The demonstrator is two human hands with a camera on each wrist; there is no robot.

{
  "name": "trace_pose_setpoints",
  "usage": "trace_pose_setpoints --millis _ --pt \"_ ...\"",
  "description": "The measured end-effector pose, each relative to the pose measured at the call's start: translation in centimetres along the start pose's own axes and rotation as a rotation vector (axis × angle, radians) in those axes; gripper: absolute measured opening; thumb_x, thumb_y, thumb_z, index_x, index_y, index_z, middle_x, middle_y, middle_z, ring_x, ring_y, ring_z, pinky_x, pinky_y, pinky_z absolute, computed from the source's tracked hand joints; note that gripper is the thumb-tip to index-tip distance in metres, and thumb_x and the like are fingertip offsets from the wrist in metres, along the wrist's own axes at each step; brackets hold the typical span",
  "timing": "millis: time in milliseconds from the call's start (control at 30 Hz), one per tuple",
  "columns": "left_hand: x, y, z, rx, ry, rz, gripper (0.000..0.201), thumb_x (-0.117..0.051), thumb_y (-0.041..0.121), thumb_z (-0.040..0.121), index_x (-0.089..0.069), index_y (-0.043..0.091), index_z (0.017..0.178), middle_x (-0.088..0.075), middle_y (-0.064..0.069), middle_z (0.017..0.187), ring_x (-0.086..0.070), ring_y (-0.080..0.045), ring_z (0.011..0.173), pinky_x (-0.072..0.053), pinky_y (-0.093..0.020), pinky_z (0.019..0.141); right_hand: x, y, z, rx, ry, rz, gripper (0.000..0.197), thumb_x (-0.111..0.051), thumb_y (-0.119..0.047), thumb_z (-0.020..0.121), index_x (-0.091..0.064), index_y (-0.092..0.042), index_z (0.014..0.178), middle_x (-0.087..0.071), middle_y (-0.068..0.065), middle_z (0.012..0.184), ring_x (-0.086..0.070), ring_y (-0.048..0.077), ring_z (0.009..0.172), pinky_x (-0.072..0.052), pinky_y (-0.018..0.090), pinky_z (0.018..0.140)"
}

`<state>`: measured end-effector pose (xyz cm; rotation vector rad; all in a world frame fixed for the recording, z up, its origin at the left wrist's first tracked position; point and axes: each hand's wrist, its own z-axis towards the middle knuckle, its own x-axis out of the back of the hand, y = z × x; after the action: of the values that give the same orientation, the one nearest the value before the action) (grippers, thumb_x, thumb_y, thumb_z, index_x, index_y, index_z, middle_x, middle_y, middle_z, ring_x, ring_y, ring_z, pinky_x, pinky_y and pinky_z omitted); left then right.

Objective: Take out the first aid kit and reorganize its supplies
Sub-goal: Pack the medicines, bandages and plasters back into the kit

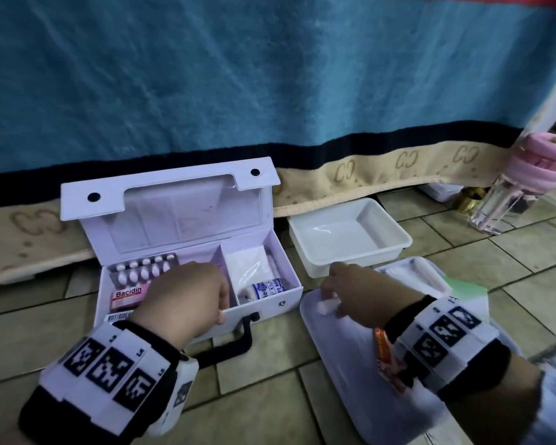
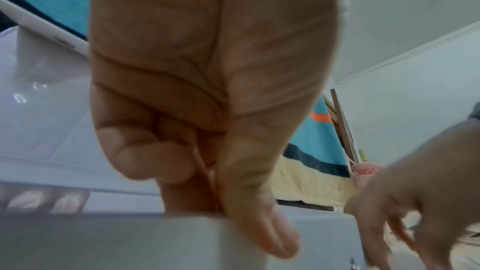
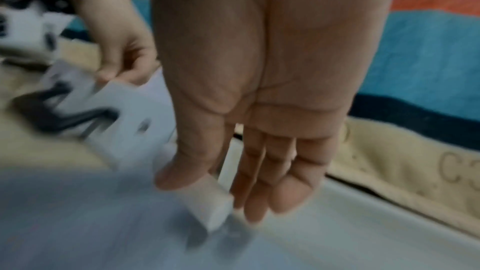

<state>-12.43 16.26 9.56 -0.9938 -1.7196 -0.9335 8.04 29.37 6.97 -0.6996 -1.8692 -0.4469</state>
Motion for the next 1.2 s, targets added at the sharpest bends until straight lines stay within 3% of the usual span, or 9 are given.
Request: trace_pose_setpoints --millis 133,267,467,733,833,900,1000,1100,1200 --pt "0.0 -0.1 0.1 0.005 0.004 0.006 0.011 -0.077 0.025 0.073 -0.07 0.028 0.081 -0.069 0.007 0.089 -0.063 -0.013 0.084 -0.05 -0.027 0.076 4.9 -1.2 -1.7 -0.001 0.167 0.295 0.017 -0.057 -0.035 0.091 -0.065 -0.022 0.099 -0.065 -0.002 0.094 -0.056 0.014 0.082 -0.041 0.023 0.068" --pt "0.0 0.0 0.1 0.026 0.007 0.002 0.011 -0.077 0.022 0.073 -0.071 0.027 0.081 -0.07 0.007 0.089 -0.063 -0.013 0.085 -0.052 -0.028 0.079 5.9 -5.6 -0.1 0.072 0.345 0.524 0.019 -0.059 -0.039 0.089 -0.064 -0.023 0.098 -0.062 -0.003 0.083 -0.059 0.012 0.067 -0.044 0.022 0.06" --pt "-0.1 -0.1 0.1 0.047 0.024 -0.011 0.011 -0.076 0.02 0.073 -0.072 0.027 0.08 -0.07 0.006 0.09 -0.064 -0.015 0.085 -0.051 -0.026 0.076 4.0 -9.0 4.2 0.101 0.284 0.123 0.027 -0.052 -0.004 0.088 -0.056 -0.008 0.114 -0.062 0.012 0.114 -0.058 0.03 0.106 -0.041 0.029 0.072" --pt "-0.1 0.1 0.4 0.034 0.0 0.023 0.012 -0.076 0.022 0.072 -0.071 0.027 0.082 -0.068 0.005 0.092 -0.064 -0.018 0.088 -0.051 -0.027 0.077 2.4 -8.7 4.4 0.144 0.161 0.107 0.035 -0.044 -0.005 0.091 -0.058 -0.012 0.122 -0.049 0.011 0.124 -0.053 0.03 0.113 -0.043 0.032 0.084" --pt "0.1 -0.1 0.6 0.031 -0.023 0.012 0.012 -0.078 0.023 0.071 -0.072 0.027 0.081 -0.066 0.007 0.083 -0.063 -0.015 0.084 -0.05 -0.025 0.074 2.9 -7.6 2.9 0.147 0.286 0.281 0.038 -0.048 -0.01 0.091 -0.054 -0.017 0.129 -0.052 0.009 0.129 -0.052 0.027 0.117 -0.044 0.033 0.094" --pt "0.1 -0.2 0.7 0.024 -0.034 0.003 0.013 -0.078 0.022 0.071 -0.073 0.026 0.083 -0.066 0.008 0.079 -0.062 -0.013 0.08 -0.046 -0.022 0.071 3.7 -5.2 1.5 0.053 0.471 0.46 0.033 -0.05 -0.014 0.091 -0.06 -0.02 0.122 -0.058 0.006 0.126 -0.057 0.024 0.112 -0.046 0.033 0.094" --pt "0.0 -0.2 0.7 0.014 -0.015 0.013 0.013 -0.078 0.022 0.071 -0.073 0.026 0.082 -0.064 0.009 0.077 -0.062 -0.013 0.081 -0.049 -0.024 0.074 4.5 1.7 -0.6 -0.343 0.647 0.442 0.026 -0.051 -0.015 0.087 -0.068 -0.025 0.104 -0.067 0.004 0.111 -0.062 0.026 0.1 -0.049 0.032 0.084" --pt "0.0 0.0 0.8 0.009 -0.009 0.046 0.013 -0.079 0.024 0.071 -0.073 0.028 0.082 -0.064 0.01 0.077 -0.064 -0.013 0.083 -0.052 -0.027 0.077 3.6 9.1 -1.9 -0.678 0.463 0.246 0.02 -0.055 -0.016 0.083 -0.069 -0.011 0.096 -0.068 0.014 0.101 -0.063 0.033 0.094 -0.05 0.034 0.079" --pt "0.0 0.1 0.7 0.009 -0.007 0.061 0.013 -0.079 0.025 0.071 -0.073 0.027 0.082 -0.067 0.009 0.082 -0.064 -0.013 0.083 -0.052 -0.027 0.078 1.3 12.6 -1.7 -0.737 0.19 0.074 0.028 -0.056 -0.023 0.085 -0.068 -0.001 0.097 -0.067 0.016 0.1 -0.063 0.031 0.091 -0.049 0.03 0.073"
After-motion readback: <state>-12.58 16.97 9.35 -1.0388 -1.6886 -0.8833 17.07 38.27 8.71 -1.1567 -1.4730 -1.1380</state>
